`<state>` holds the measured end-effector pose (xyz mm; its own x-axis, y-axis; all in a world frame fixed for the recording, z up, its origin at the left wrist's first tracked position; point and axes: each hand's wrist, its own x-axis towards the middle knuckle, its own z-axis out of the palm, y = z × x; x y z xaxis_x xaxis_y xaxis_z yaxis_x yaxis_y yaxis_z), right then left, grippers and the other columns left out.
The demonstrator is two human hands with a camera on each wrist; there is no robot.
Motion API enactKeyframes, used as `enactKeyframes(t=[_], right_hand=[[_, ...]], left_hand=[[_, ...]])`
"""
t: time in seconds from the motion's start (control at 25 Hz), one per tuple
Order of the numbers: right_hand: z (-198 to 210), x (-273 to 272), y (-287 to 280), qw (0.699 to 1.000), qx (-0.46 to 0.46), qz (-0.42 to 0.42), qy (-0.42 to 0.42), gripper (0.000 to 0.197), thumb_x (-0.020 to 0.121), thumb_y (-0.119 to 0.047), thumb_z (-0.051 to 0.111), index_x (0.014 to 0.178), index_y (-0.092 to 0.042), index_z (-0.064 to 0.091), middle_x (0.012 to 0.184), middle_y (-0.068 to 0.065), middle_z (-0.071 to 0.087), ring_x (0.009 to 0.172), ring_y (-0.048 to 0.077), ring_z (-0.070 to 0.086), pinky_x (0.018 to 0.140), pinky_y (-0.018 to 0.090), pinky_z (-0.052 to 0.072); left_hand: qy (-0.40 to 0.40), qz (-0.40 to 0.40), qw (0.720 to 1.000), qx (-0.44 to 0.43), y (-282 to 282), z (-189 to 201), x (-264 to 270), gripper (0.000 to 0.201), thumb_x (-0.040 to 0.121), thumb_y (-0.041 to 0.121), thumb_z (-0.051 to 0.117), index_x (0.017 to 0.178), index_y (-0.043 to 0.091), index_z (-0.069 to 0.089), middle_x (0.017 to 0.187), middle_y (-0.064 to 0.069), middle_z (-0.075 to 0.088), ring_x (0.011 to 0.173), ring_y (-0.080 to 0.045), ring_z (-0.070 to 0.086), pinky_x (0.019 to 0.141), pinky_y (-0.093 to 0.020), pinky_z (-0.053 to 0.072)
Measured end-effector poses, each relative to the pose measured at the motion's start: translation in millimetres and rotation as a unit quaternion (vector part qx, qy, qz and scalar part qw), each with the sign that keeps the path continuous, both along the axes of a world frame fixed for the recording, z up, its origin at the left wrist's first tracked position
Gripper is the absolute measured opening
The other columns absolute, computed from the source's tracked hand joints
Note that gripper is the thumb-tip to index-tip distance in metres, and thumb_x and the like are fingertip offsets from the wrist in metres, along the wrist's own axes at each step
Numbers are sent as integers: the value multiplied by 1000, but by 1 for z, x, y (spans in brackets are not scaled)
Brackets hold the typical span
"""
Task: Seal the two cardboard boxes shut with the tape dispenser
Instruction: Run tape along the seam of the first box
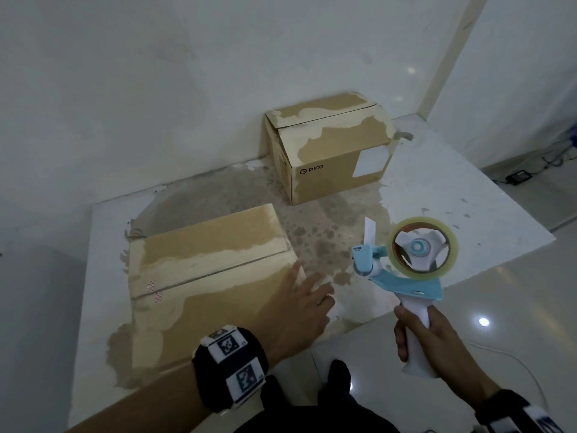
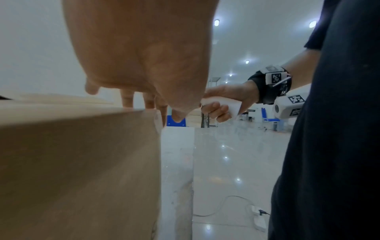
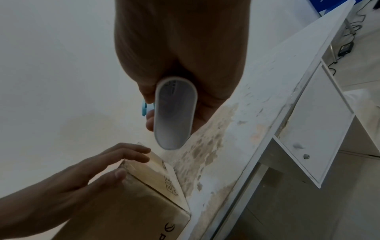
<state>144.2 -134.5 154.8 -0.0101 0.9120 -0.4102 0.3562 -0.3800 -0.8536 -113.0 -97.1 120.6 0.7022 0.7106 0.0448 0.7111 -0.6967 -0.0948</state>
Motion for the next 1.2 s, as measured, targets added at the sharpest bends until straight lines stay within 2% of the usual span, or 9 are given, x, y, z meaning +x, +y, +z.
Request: enactKeyframes(t=[0.16,0.4,0.52,0.6,0.72,0.8,0.92,1.08,1.2], right_hand=[[-1,3,22,1000,-9,27,-2,46,98,-27,52,67,5,59,60,23,63,49,26,61,55,33,53],[3,5,55,997,-7,82,1,43,98,-26,53,69,5,58,56,15,63,49,26,60,56,33,52],[4,5,69,994,0,105,-2,44,98,-27,53,65,2,58,55,14,63,49,26,61,55,30,52],[4,5,78,994,0,107,4,44,97,-27,53,64,3,58,55,16,63,49,26,61,55,32,52],[4,10,92,995,-1,104,11,45,97,-25,53,64,5,59,55,15,62,48,26,60,54,33,51],[4,13,97,995,-1,98,10,46,97,-26,53,64,5,59,54,14,62,47,25,60,54,33,51],[5,17,103,996,0,87,0,47,97,-28,53,61,3,59,52,13,62,46,22,61,52,28,51],[-1,21,108,997,-6,71,-10,47,97,-26,54,59,1,59,52,16,63,46,24,62,55,32,51],[-8,24,112,998,-28,52,7,45,97,-24,56,62,4,59,51,15,62,45,26,61,52,34,52]], left_hand=[[-22,72,997,6,-3,-12,-2,22,83,26,66,102,22,58,127,-6,61,137,-35,40,102,-72,29],[-10,90,996,-7,-1,-20,2,33,71,18,72,96,23,51,111,0,63,135,-32,43,107,-70,23],[-59,74,995,-37,-5,-13,0,29,84,38,63,109,26,56,128,1,60,140,-31,36,111,-67,16],[-101,86,990,-50,-4,4,-1,48,91,58,45,127,28,58,142,0,52,144,-28,30,112,-64,17],[-95,173,979,40,37,36,-12,47,92,53,40,119,23,64,126,-4,64,126,-28,53,104,-63,34],[-96,293,951,10,86,53,-26,49,90,51,41,122,21,59,123,-6,61,117,-31,58,106,-62,31],[-33,467,867,-169,154,58,-45,65,90,61,39,138,18,40,139,-11,45,124,-36,47,107,-55,24],[-54,503,801,-320,197,45,-46,68,92,60,42,130,5,52,135,-16,54,115,-33,55,91,-38,41],[-63,535,775,-329,206,28,-43,66,96,56,36,135,5,48,140,-16,49,124,-35,49,104,-45,33]])
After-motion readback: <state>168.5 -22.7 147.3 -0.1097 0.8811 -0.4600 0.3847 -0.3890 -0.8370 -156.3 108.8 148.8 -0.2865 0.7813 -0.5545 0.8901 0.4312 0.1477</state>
